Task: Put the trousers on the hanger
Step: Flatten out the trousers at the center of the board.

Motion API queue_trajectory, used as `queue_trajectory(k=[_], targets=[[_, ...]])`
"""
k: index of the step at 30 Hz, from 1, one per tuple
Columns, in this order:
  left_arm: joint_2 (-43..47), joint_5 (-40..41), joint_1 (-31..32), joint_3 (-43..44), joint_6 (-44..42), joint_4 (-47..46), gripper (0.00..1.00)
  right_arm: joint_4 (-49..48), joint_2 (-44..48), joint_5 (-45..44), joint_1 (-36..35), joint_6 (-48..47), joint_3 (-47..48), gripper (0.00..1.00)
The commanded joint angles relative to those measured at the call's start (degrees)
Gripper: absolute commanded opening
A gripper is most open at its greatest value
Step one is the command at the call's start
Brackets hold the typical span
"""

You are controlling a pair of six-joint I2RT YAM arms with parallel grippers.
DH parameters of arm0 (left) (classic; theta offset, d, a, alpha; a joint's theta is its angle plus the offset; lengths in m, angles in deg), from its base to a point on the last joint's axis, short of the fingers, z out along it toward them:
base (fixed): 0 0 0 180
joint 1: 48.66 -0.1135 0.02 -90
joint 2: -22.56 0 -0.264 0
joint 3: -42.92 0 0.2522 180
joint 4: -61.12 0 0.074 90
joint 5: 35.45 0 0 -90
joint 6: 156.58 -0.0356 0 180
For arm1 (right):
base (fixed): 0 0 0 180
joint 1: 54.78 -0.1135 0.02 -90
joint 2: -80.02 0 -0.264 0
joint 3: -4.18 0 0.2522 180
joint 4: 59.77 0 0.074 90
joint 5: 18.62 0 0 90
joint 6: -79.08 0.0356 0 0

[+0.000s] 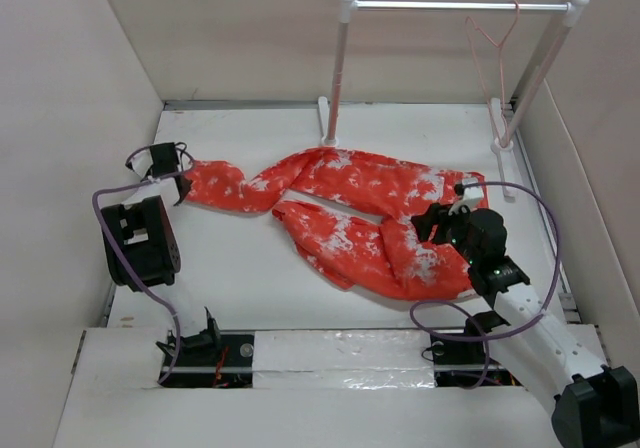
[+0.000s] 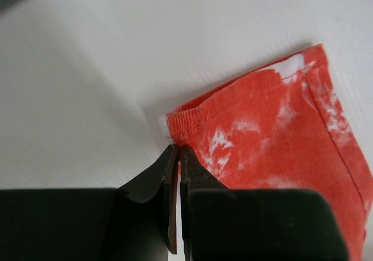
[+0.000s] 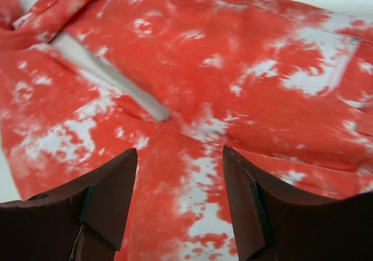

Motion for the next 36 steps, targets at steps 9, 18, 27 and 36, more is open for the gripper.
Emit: queue_trajectory(k=[9, 18, 27, 36], targets=[[5.1, 1.6, -6.8, 16.9, -6.8, 4.6, 0.0, -2.0, -0.1, 2.7, 5.5, 2.0, 1.3, 0.1], [5.9, 0.7, -6.8, 9.6, -4.5, 0.4, 0.12, 1.1, 1.2, -1.2, 7.9, 1.1, 3.1, 0.61], [15.3, 1.1, -0.1, 8.8, -7.3, -2.9, 0.49, -3.3, -7.8, -3.0, 13.3, 4.0, 6.0, 0.44], [28.1, 3.6, 38.7, -10.4, 2.8, -14.8, 0.0, -6.0, -17.9, -11.2, 23.8, 5.6, 9.6, 0.02]])
